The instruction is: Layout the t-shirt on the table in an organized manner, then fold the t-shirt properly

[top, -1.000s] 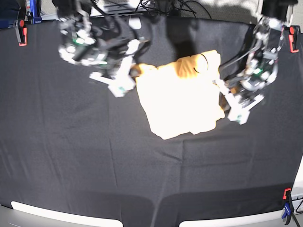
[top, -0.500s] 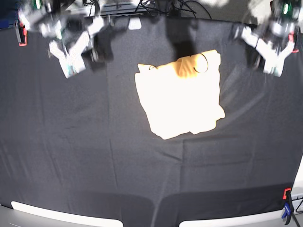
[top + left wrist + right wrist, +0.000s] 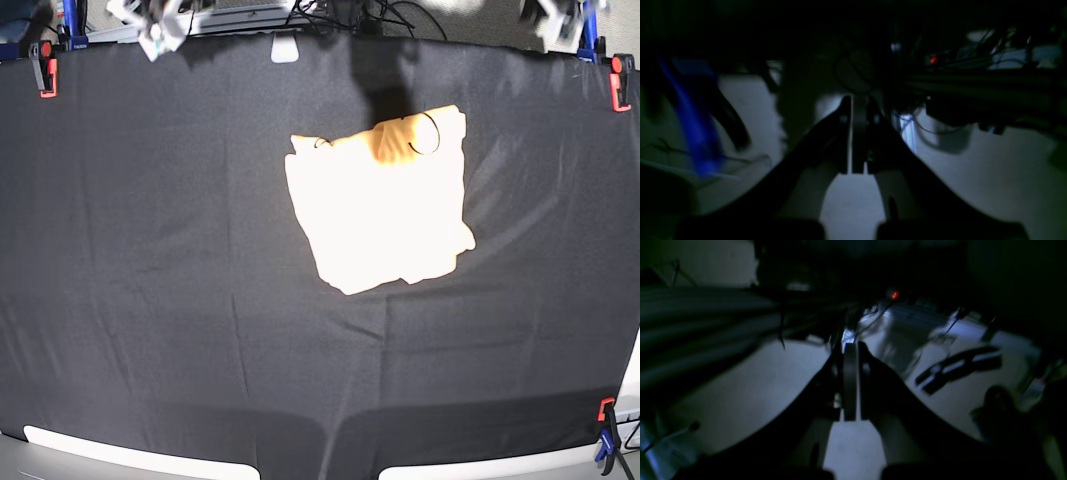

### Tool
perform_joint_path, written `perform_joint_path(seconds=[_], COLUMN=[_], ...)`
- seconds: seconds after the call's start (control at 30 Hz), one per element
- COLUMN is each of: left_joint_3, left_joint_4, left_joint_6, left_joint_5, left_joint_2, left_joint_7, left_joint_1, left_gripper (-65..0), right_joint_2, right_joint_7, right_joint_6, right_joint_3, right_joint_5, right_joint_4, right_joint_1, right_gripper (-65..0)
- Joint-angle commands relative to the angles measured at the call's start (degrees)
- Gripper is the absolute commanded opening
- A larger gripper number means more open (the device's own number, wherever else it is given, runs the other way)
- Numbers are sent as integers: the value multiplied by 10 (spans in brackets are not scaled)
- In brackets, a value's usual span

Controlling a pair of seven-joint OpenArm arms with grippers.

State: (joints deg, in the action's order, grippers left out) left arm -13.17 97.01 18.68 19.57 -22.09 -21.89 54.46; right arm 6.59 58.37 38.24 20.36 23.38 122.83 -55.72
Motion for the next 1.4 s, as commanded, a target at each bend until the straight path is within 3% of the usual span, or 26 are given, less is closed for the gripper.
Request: perform_joint_path(seconds=[0.0, 0.13, 0.27, 0.43, 0.5, 0.6, 0.73, 0.87, 0.9, 1.0, 1.13, 1.17, 1.37], left_joint_3=[-2, -2, -2, -2, -2, -2, -2, -2, -2, -2, -2, -2, -3], left_joint_4=[-29, -185, -322, -474, -528, -597, -667, -713, -721, -734, -735, -735, -735], left_joint_6=[21, 89, 119, 120, 120, 120, 120, 120, 115, 59, -56, -71, -76], left_joint_5=[4, 8, 15, -19, -44, -52, -62, -162, -174, -176, -177, -176, -177], left_joint_2=[0, 20, 41, 58, 62, 62, 67, 82, 88, 112, 147, 153, 159], left_joint_7=[9, 13, 63, 151, 185, 237, 281, 307, 313, 324, 347, 360, 361], left_joint_1=[-5, -66, -126, -193, -216, -246, -291, -339, -349, -369, -378, -377, -373], left_gripper=[-650, -650, -650, -650, -650, -650, -650, -650, -650, -504, -491, -491, -491], right_joint_2=[2, 14, 54, 96, 99, 99, 98, 98, 98, 97, 96, 97, 106], right_joint_7=[-8, -55, -71, -126, -159, -218, -287, -329, -338, -394, -422, -421, -428], right_joint_6=[4, 4, 2, 1, -3, -35, -35, -35, -35, -35, -35, -33, -30], right_joint_3=[-2, -28, -74, -128, -140, -144, -144, -144, -144, -144, -144, -144, -144], right_joint_5=[-5, -43, -69, -69, -69, -69, -70, -70, -70, -118, -162, -159, -157], right_joint_4=[-14, -125, -248, -407, -472, -574, -715, -846, -873, -937, -961, -960, -961], right_joint_1=[-6, 3, 48, 125, 158, 209, 289, 367, 384, 426, 456, 458, 464], right_gripper=[-650, -650, -650, -650, -650, -650, -650, -650, -650, -650, -650, -650, -650])
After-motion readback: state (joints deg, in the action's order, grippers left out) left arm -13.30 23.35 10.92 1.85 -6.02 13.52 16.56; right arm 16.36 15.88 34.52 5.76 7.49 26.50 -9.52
